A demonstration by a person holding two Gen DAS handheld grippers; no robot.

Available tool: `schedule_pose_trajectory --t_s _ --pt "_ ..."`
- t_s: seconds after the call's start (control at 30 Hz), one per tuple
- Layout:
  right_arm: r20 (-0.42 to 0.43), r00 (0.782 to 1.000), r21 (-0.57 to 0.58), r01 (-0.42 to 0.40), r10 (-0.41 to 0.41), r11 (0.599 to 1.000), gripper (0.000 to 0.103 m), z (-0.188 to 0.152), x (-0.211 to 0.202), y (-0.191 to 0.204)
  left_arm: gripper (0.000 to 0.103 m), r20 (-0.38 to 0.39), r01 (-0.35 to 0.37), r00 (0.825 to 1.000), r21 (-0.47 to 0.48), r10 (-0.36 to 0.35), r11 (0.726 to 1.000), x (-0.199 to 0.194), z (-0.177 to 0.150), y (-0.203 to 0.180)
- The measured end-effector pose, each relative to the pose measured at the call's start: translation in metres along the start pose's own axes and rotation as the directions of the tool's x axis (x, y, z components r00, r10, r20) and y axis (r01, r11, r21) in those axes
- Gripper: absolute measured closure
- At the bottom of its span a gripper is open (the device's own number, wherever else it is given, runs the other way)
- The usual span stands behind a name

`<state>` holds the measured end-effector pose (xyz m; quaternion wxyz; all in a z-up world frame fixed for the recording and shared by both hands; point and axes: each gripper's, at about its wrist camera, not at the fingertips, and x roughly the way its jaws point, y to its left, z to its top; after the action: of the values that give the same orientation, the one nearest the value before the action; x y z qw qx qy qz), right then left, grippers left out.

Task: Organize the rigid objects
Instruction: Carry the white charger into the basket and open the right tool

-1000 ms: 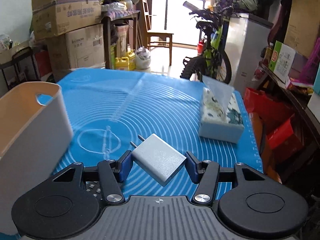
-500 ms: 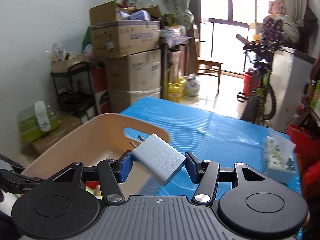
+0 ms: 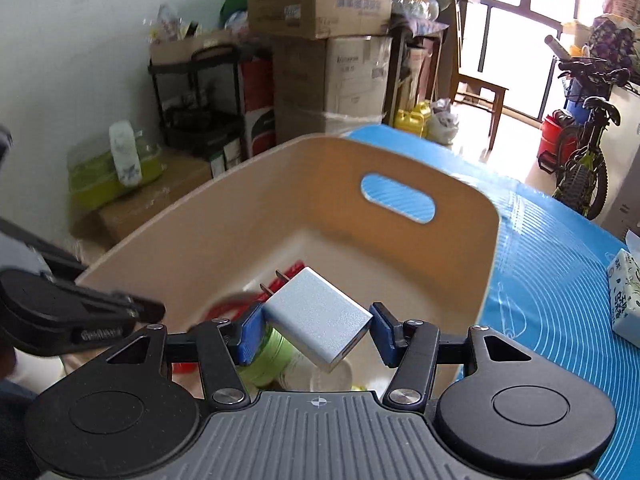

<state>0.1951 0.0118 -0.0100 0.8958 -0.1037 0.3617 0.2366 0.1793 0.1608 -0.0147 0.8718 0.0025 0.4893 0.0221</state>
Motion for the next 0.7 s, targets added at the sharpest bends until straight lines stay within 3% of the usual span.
schedule_pose_trajectory --t_s 0.17,0.3,0.53,0.7 --pt "-0.055 0.998 -0.061 0.035 -0.039 0.998 0.042 -0.004 0.008 0.010 0.092 0.001 0.002 1.000 0.000 -0.002 1.000 0.000 0.000 0.000" --pt "-0.057 0.998 -0.046 0.030 -0.033 0.998 0.042 -0.001 0.006 0.008 0.092 0.000 0.003 1.000 -0.001 -0.003 1.000 0.000 0.000 0.000" --pt "0.015 1.000 0.005 0.018 -0.018 1.000 0.025 -0.001 -0.014 0.004 0.091 0.000 0.007 1.000 -0.003 -0.007 1.000 0.000 0.000 0.001" --pt "0.108 0.992 0.132 0.046 -0.061 0.990 0.021 -0.007 -0.043 -0.018 0.091 0.002 0.010 1.000 -0.005 -0.010 1.000 -0.002 -0.001 0.002"
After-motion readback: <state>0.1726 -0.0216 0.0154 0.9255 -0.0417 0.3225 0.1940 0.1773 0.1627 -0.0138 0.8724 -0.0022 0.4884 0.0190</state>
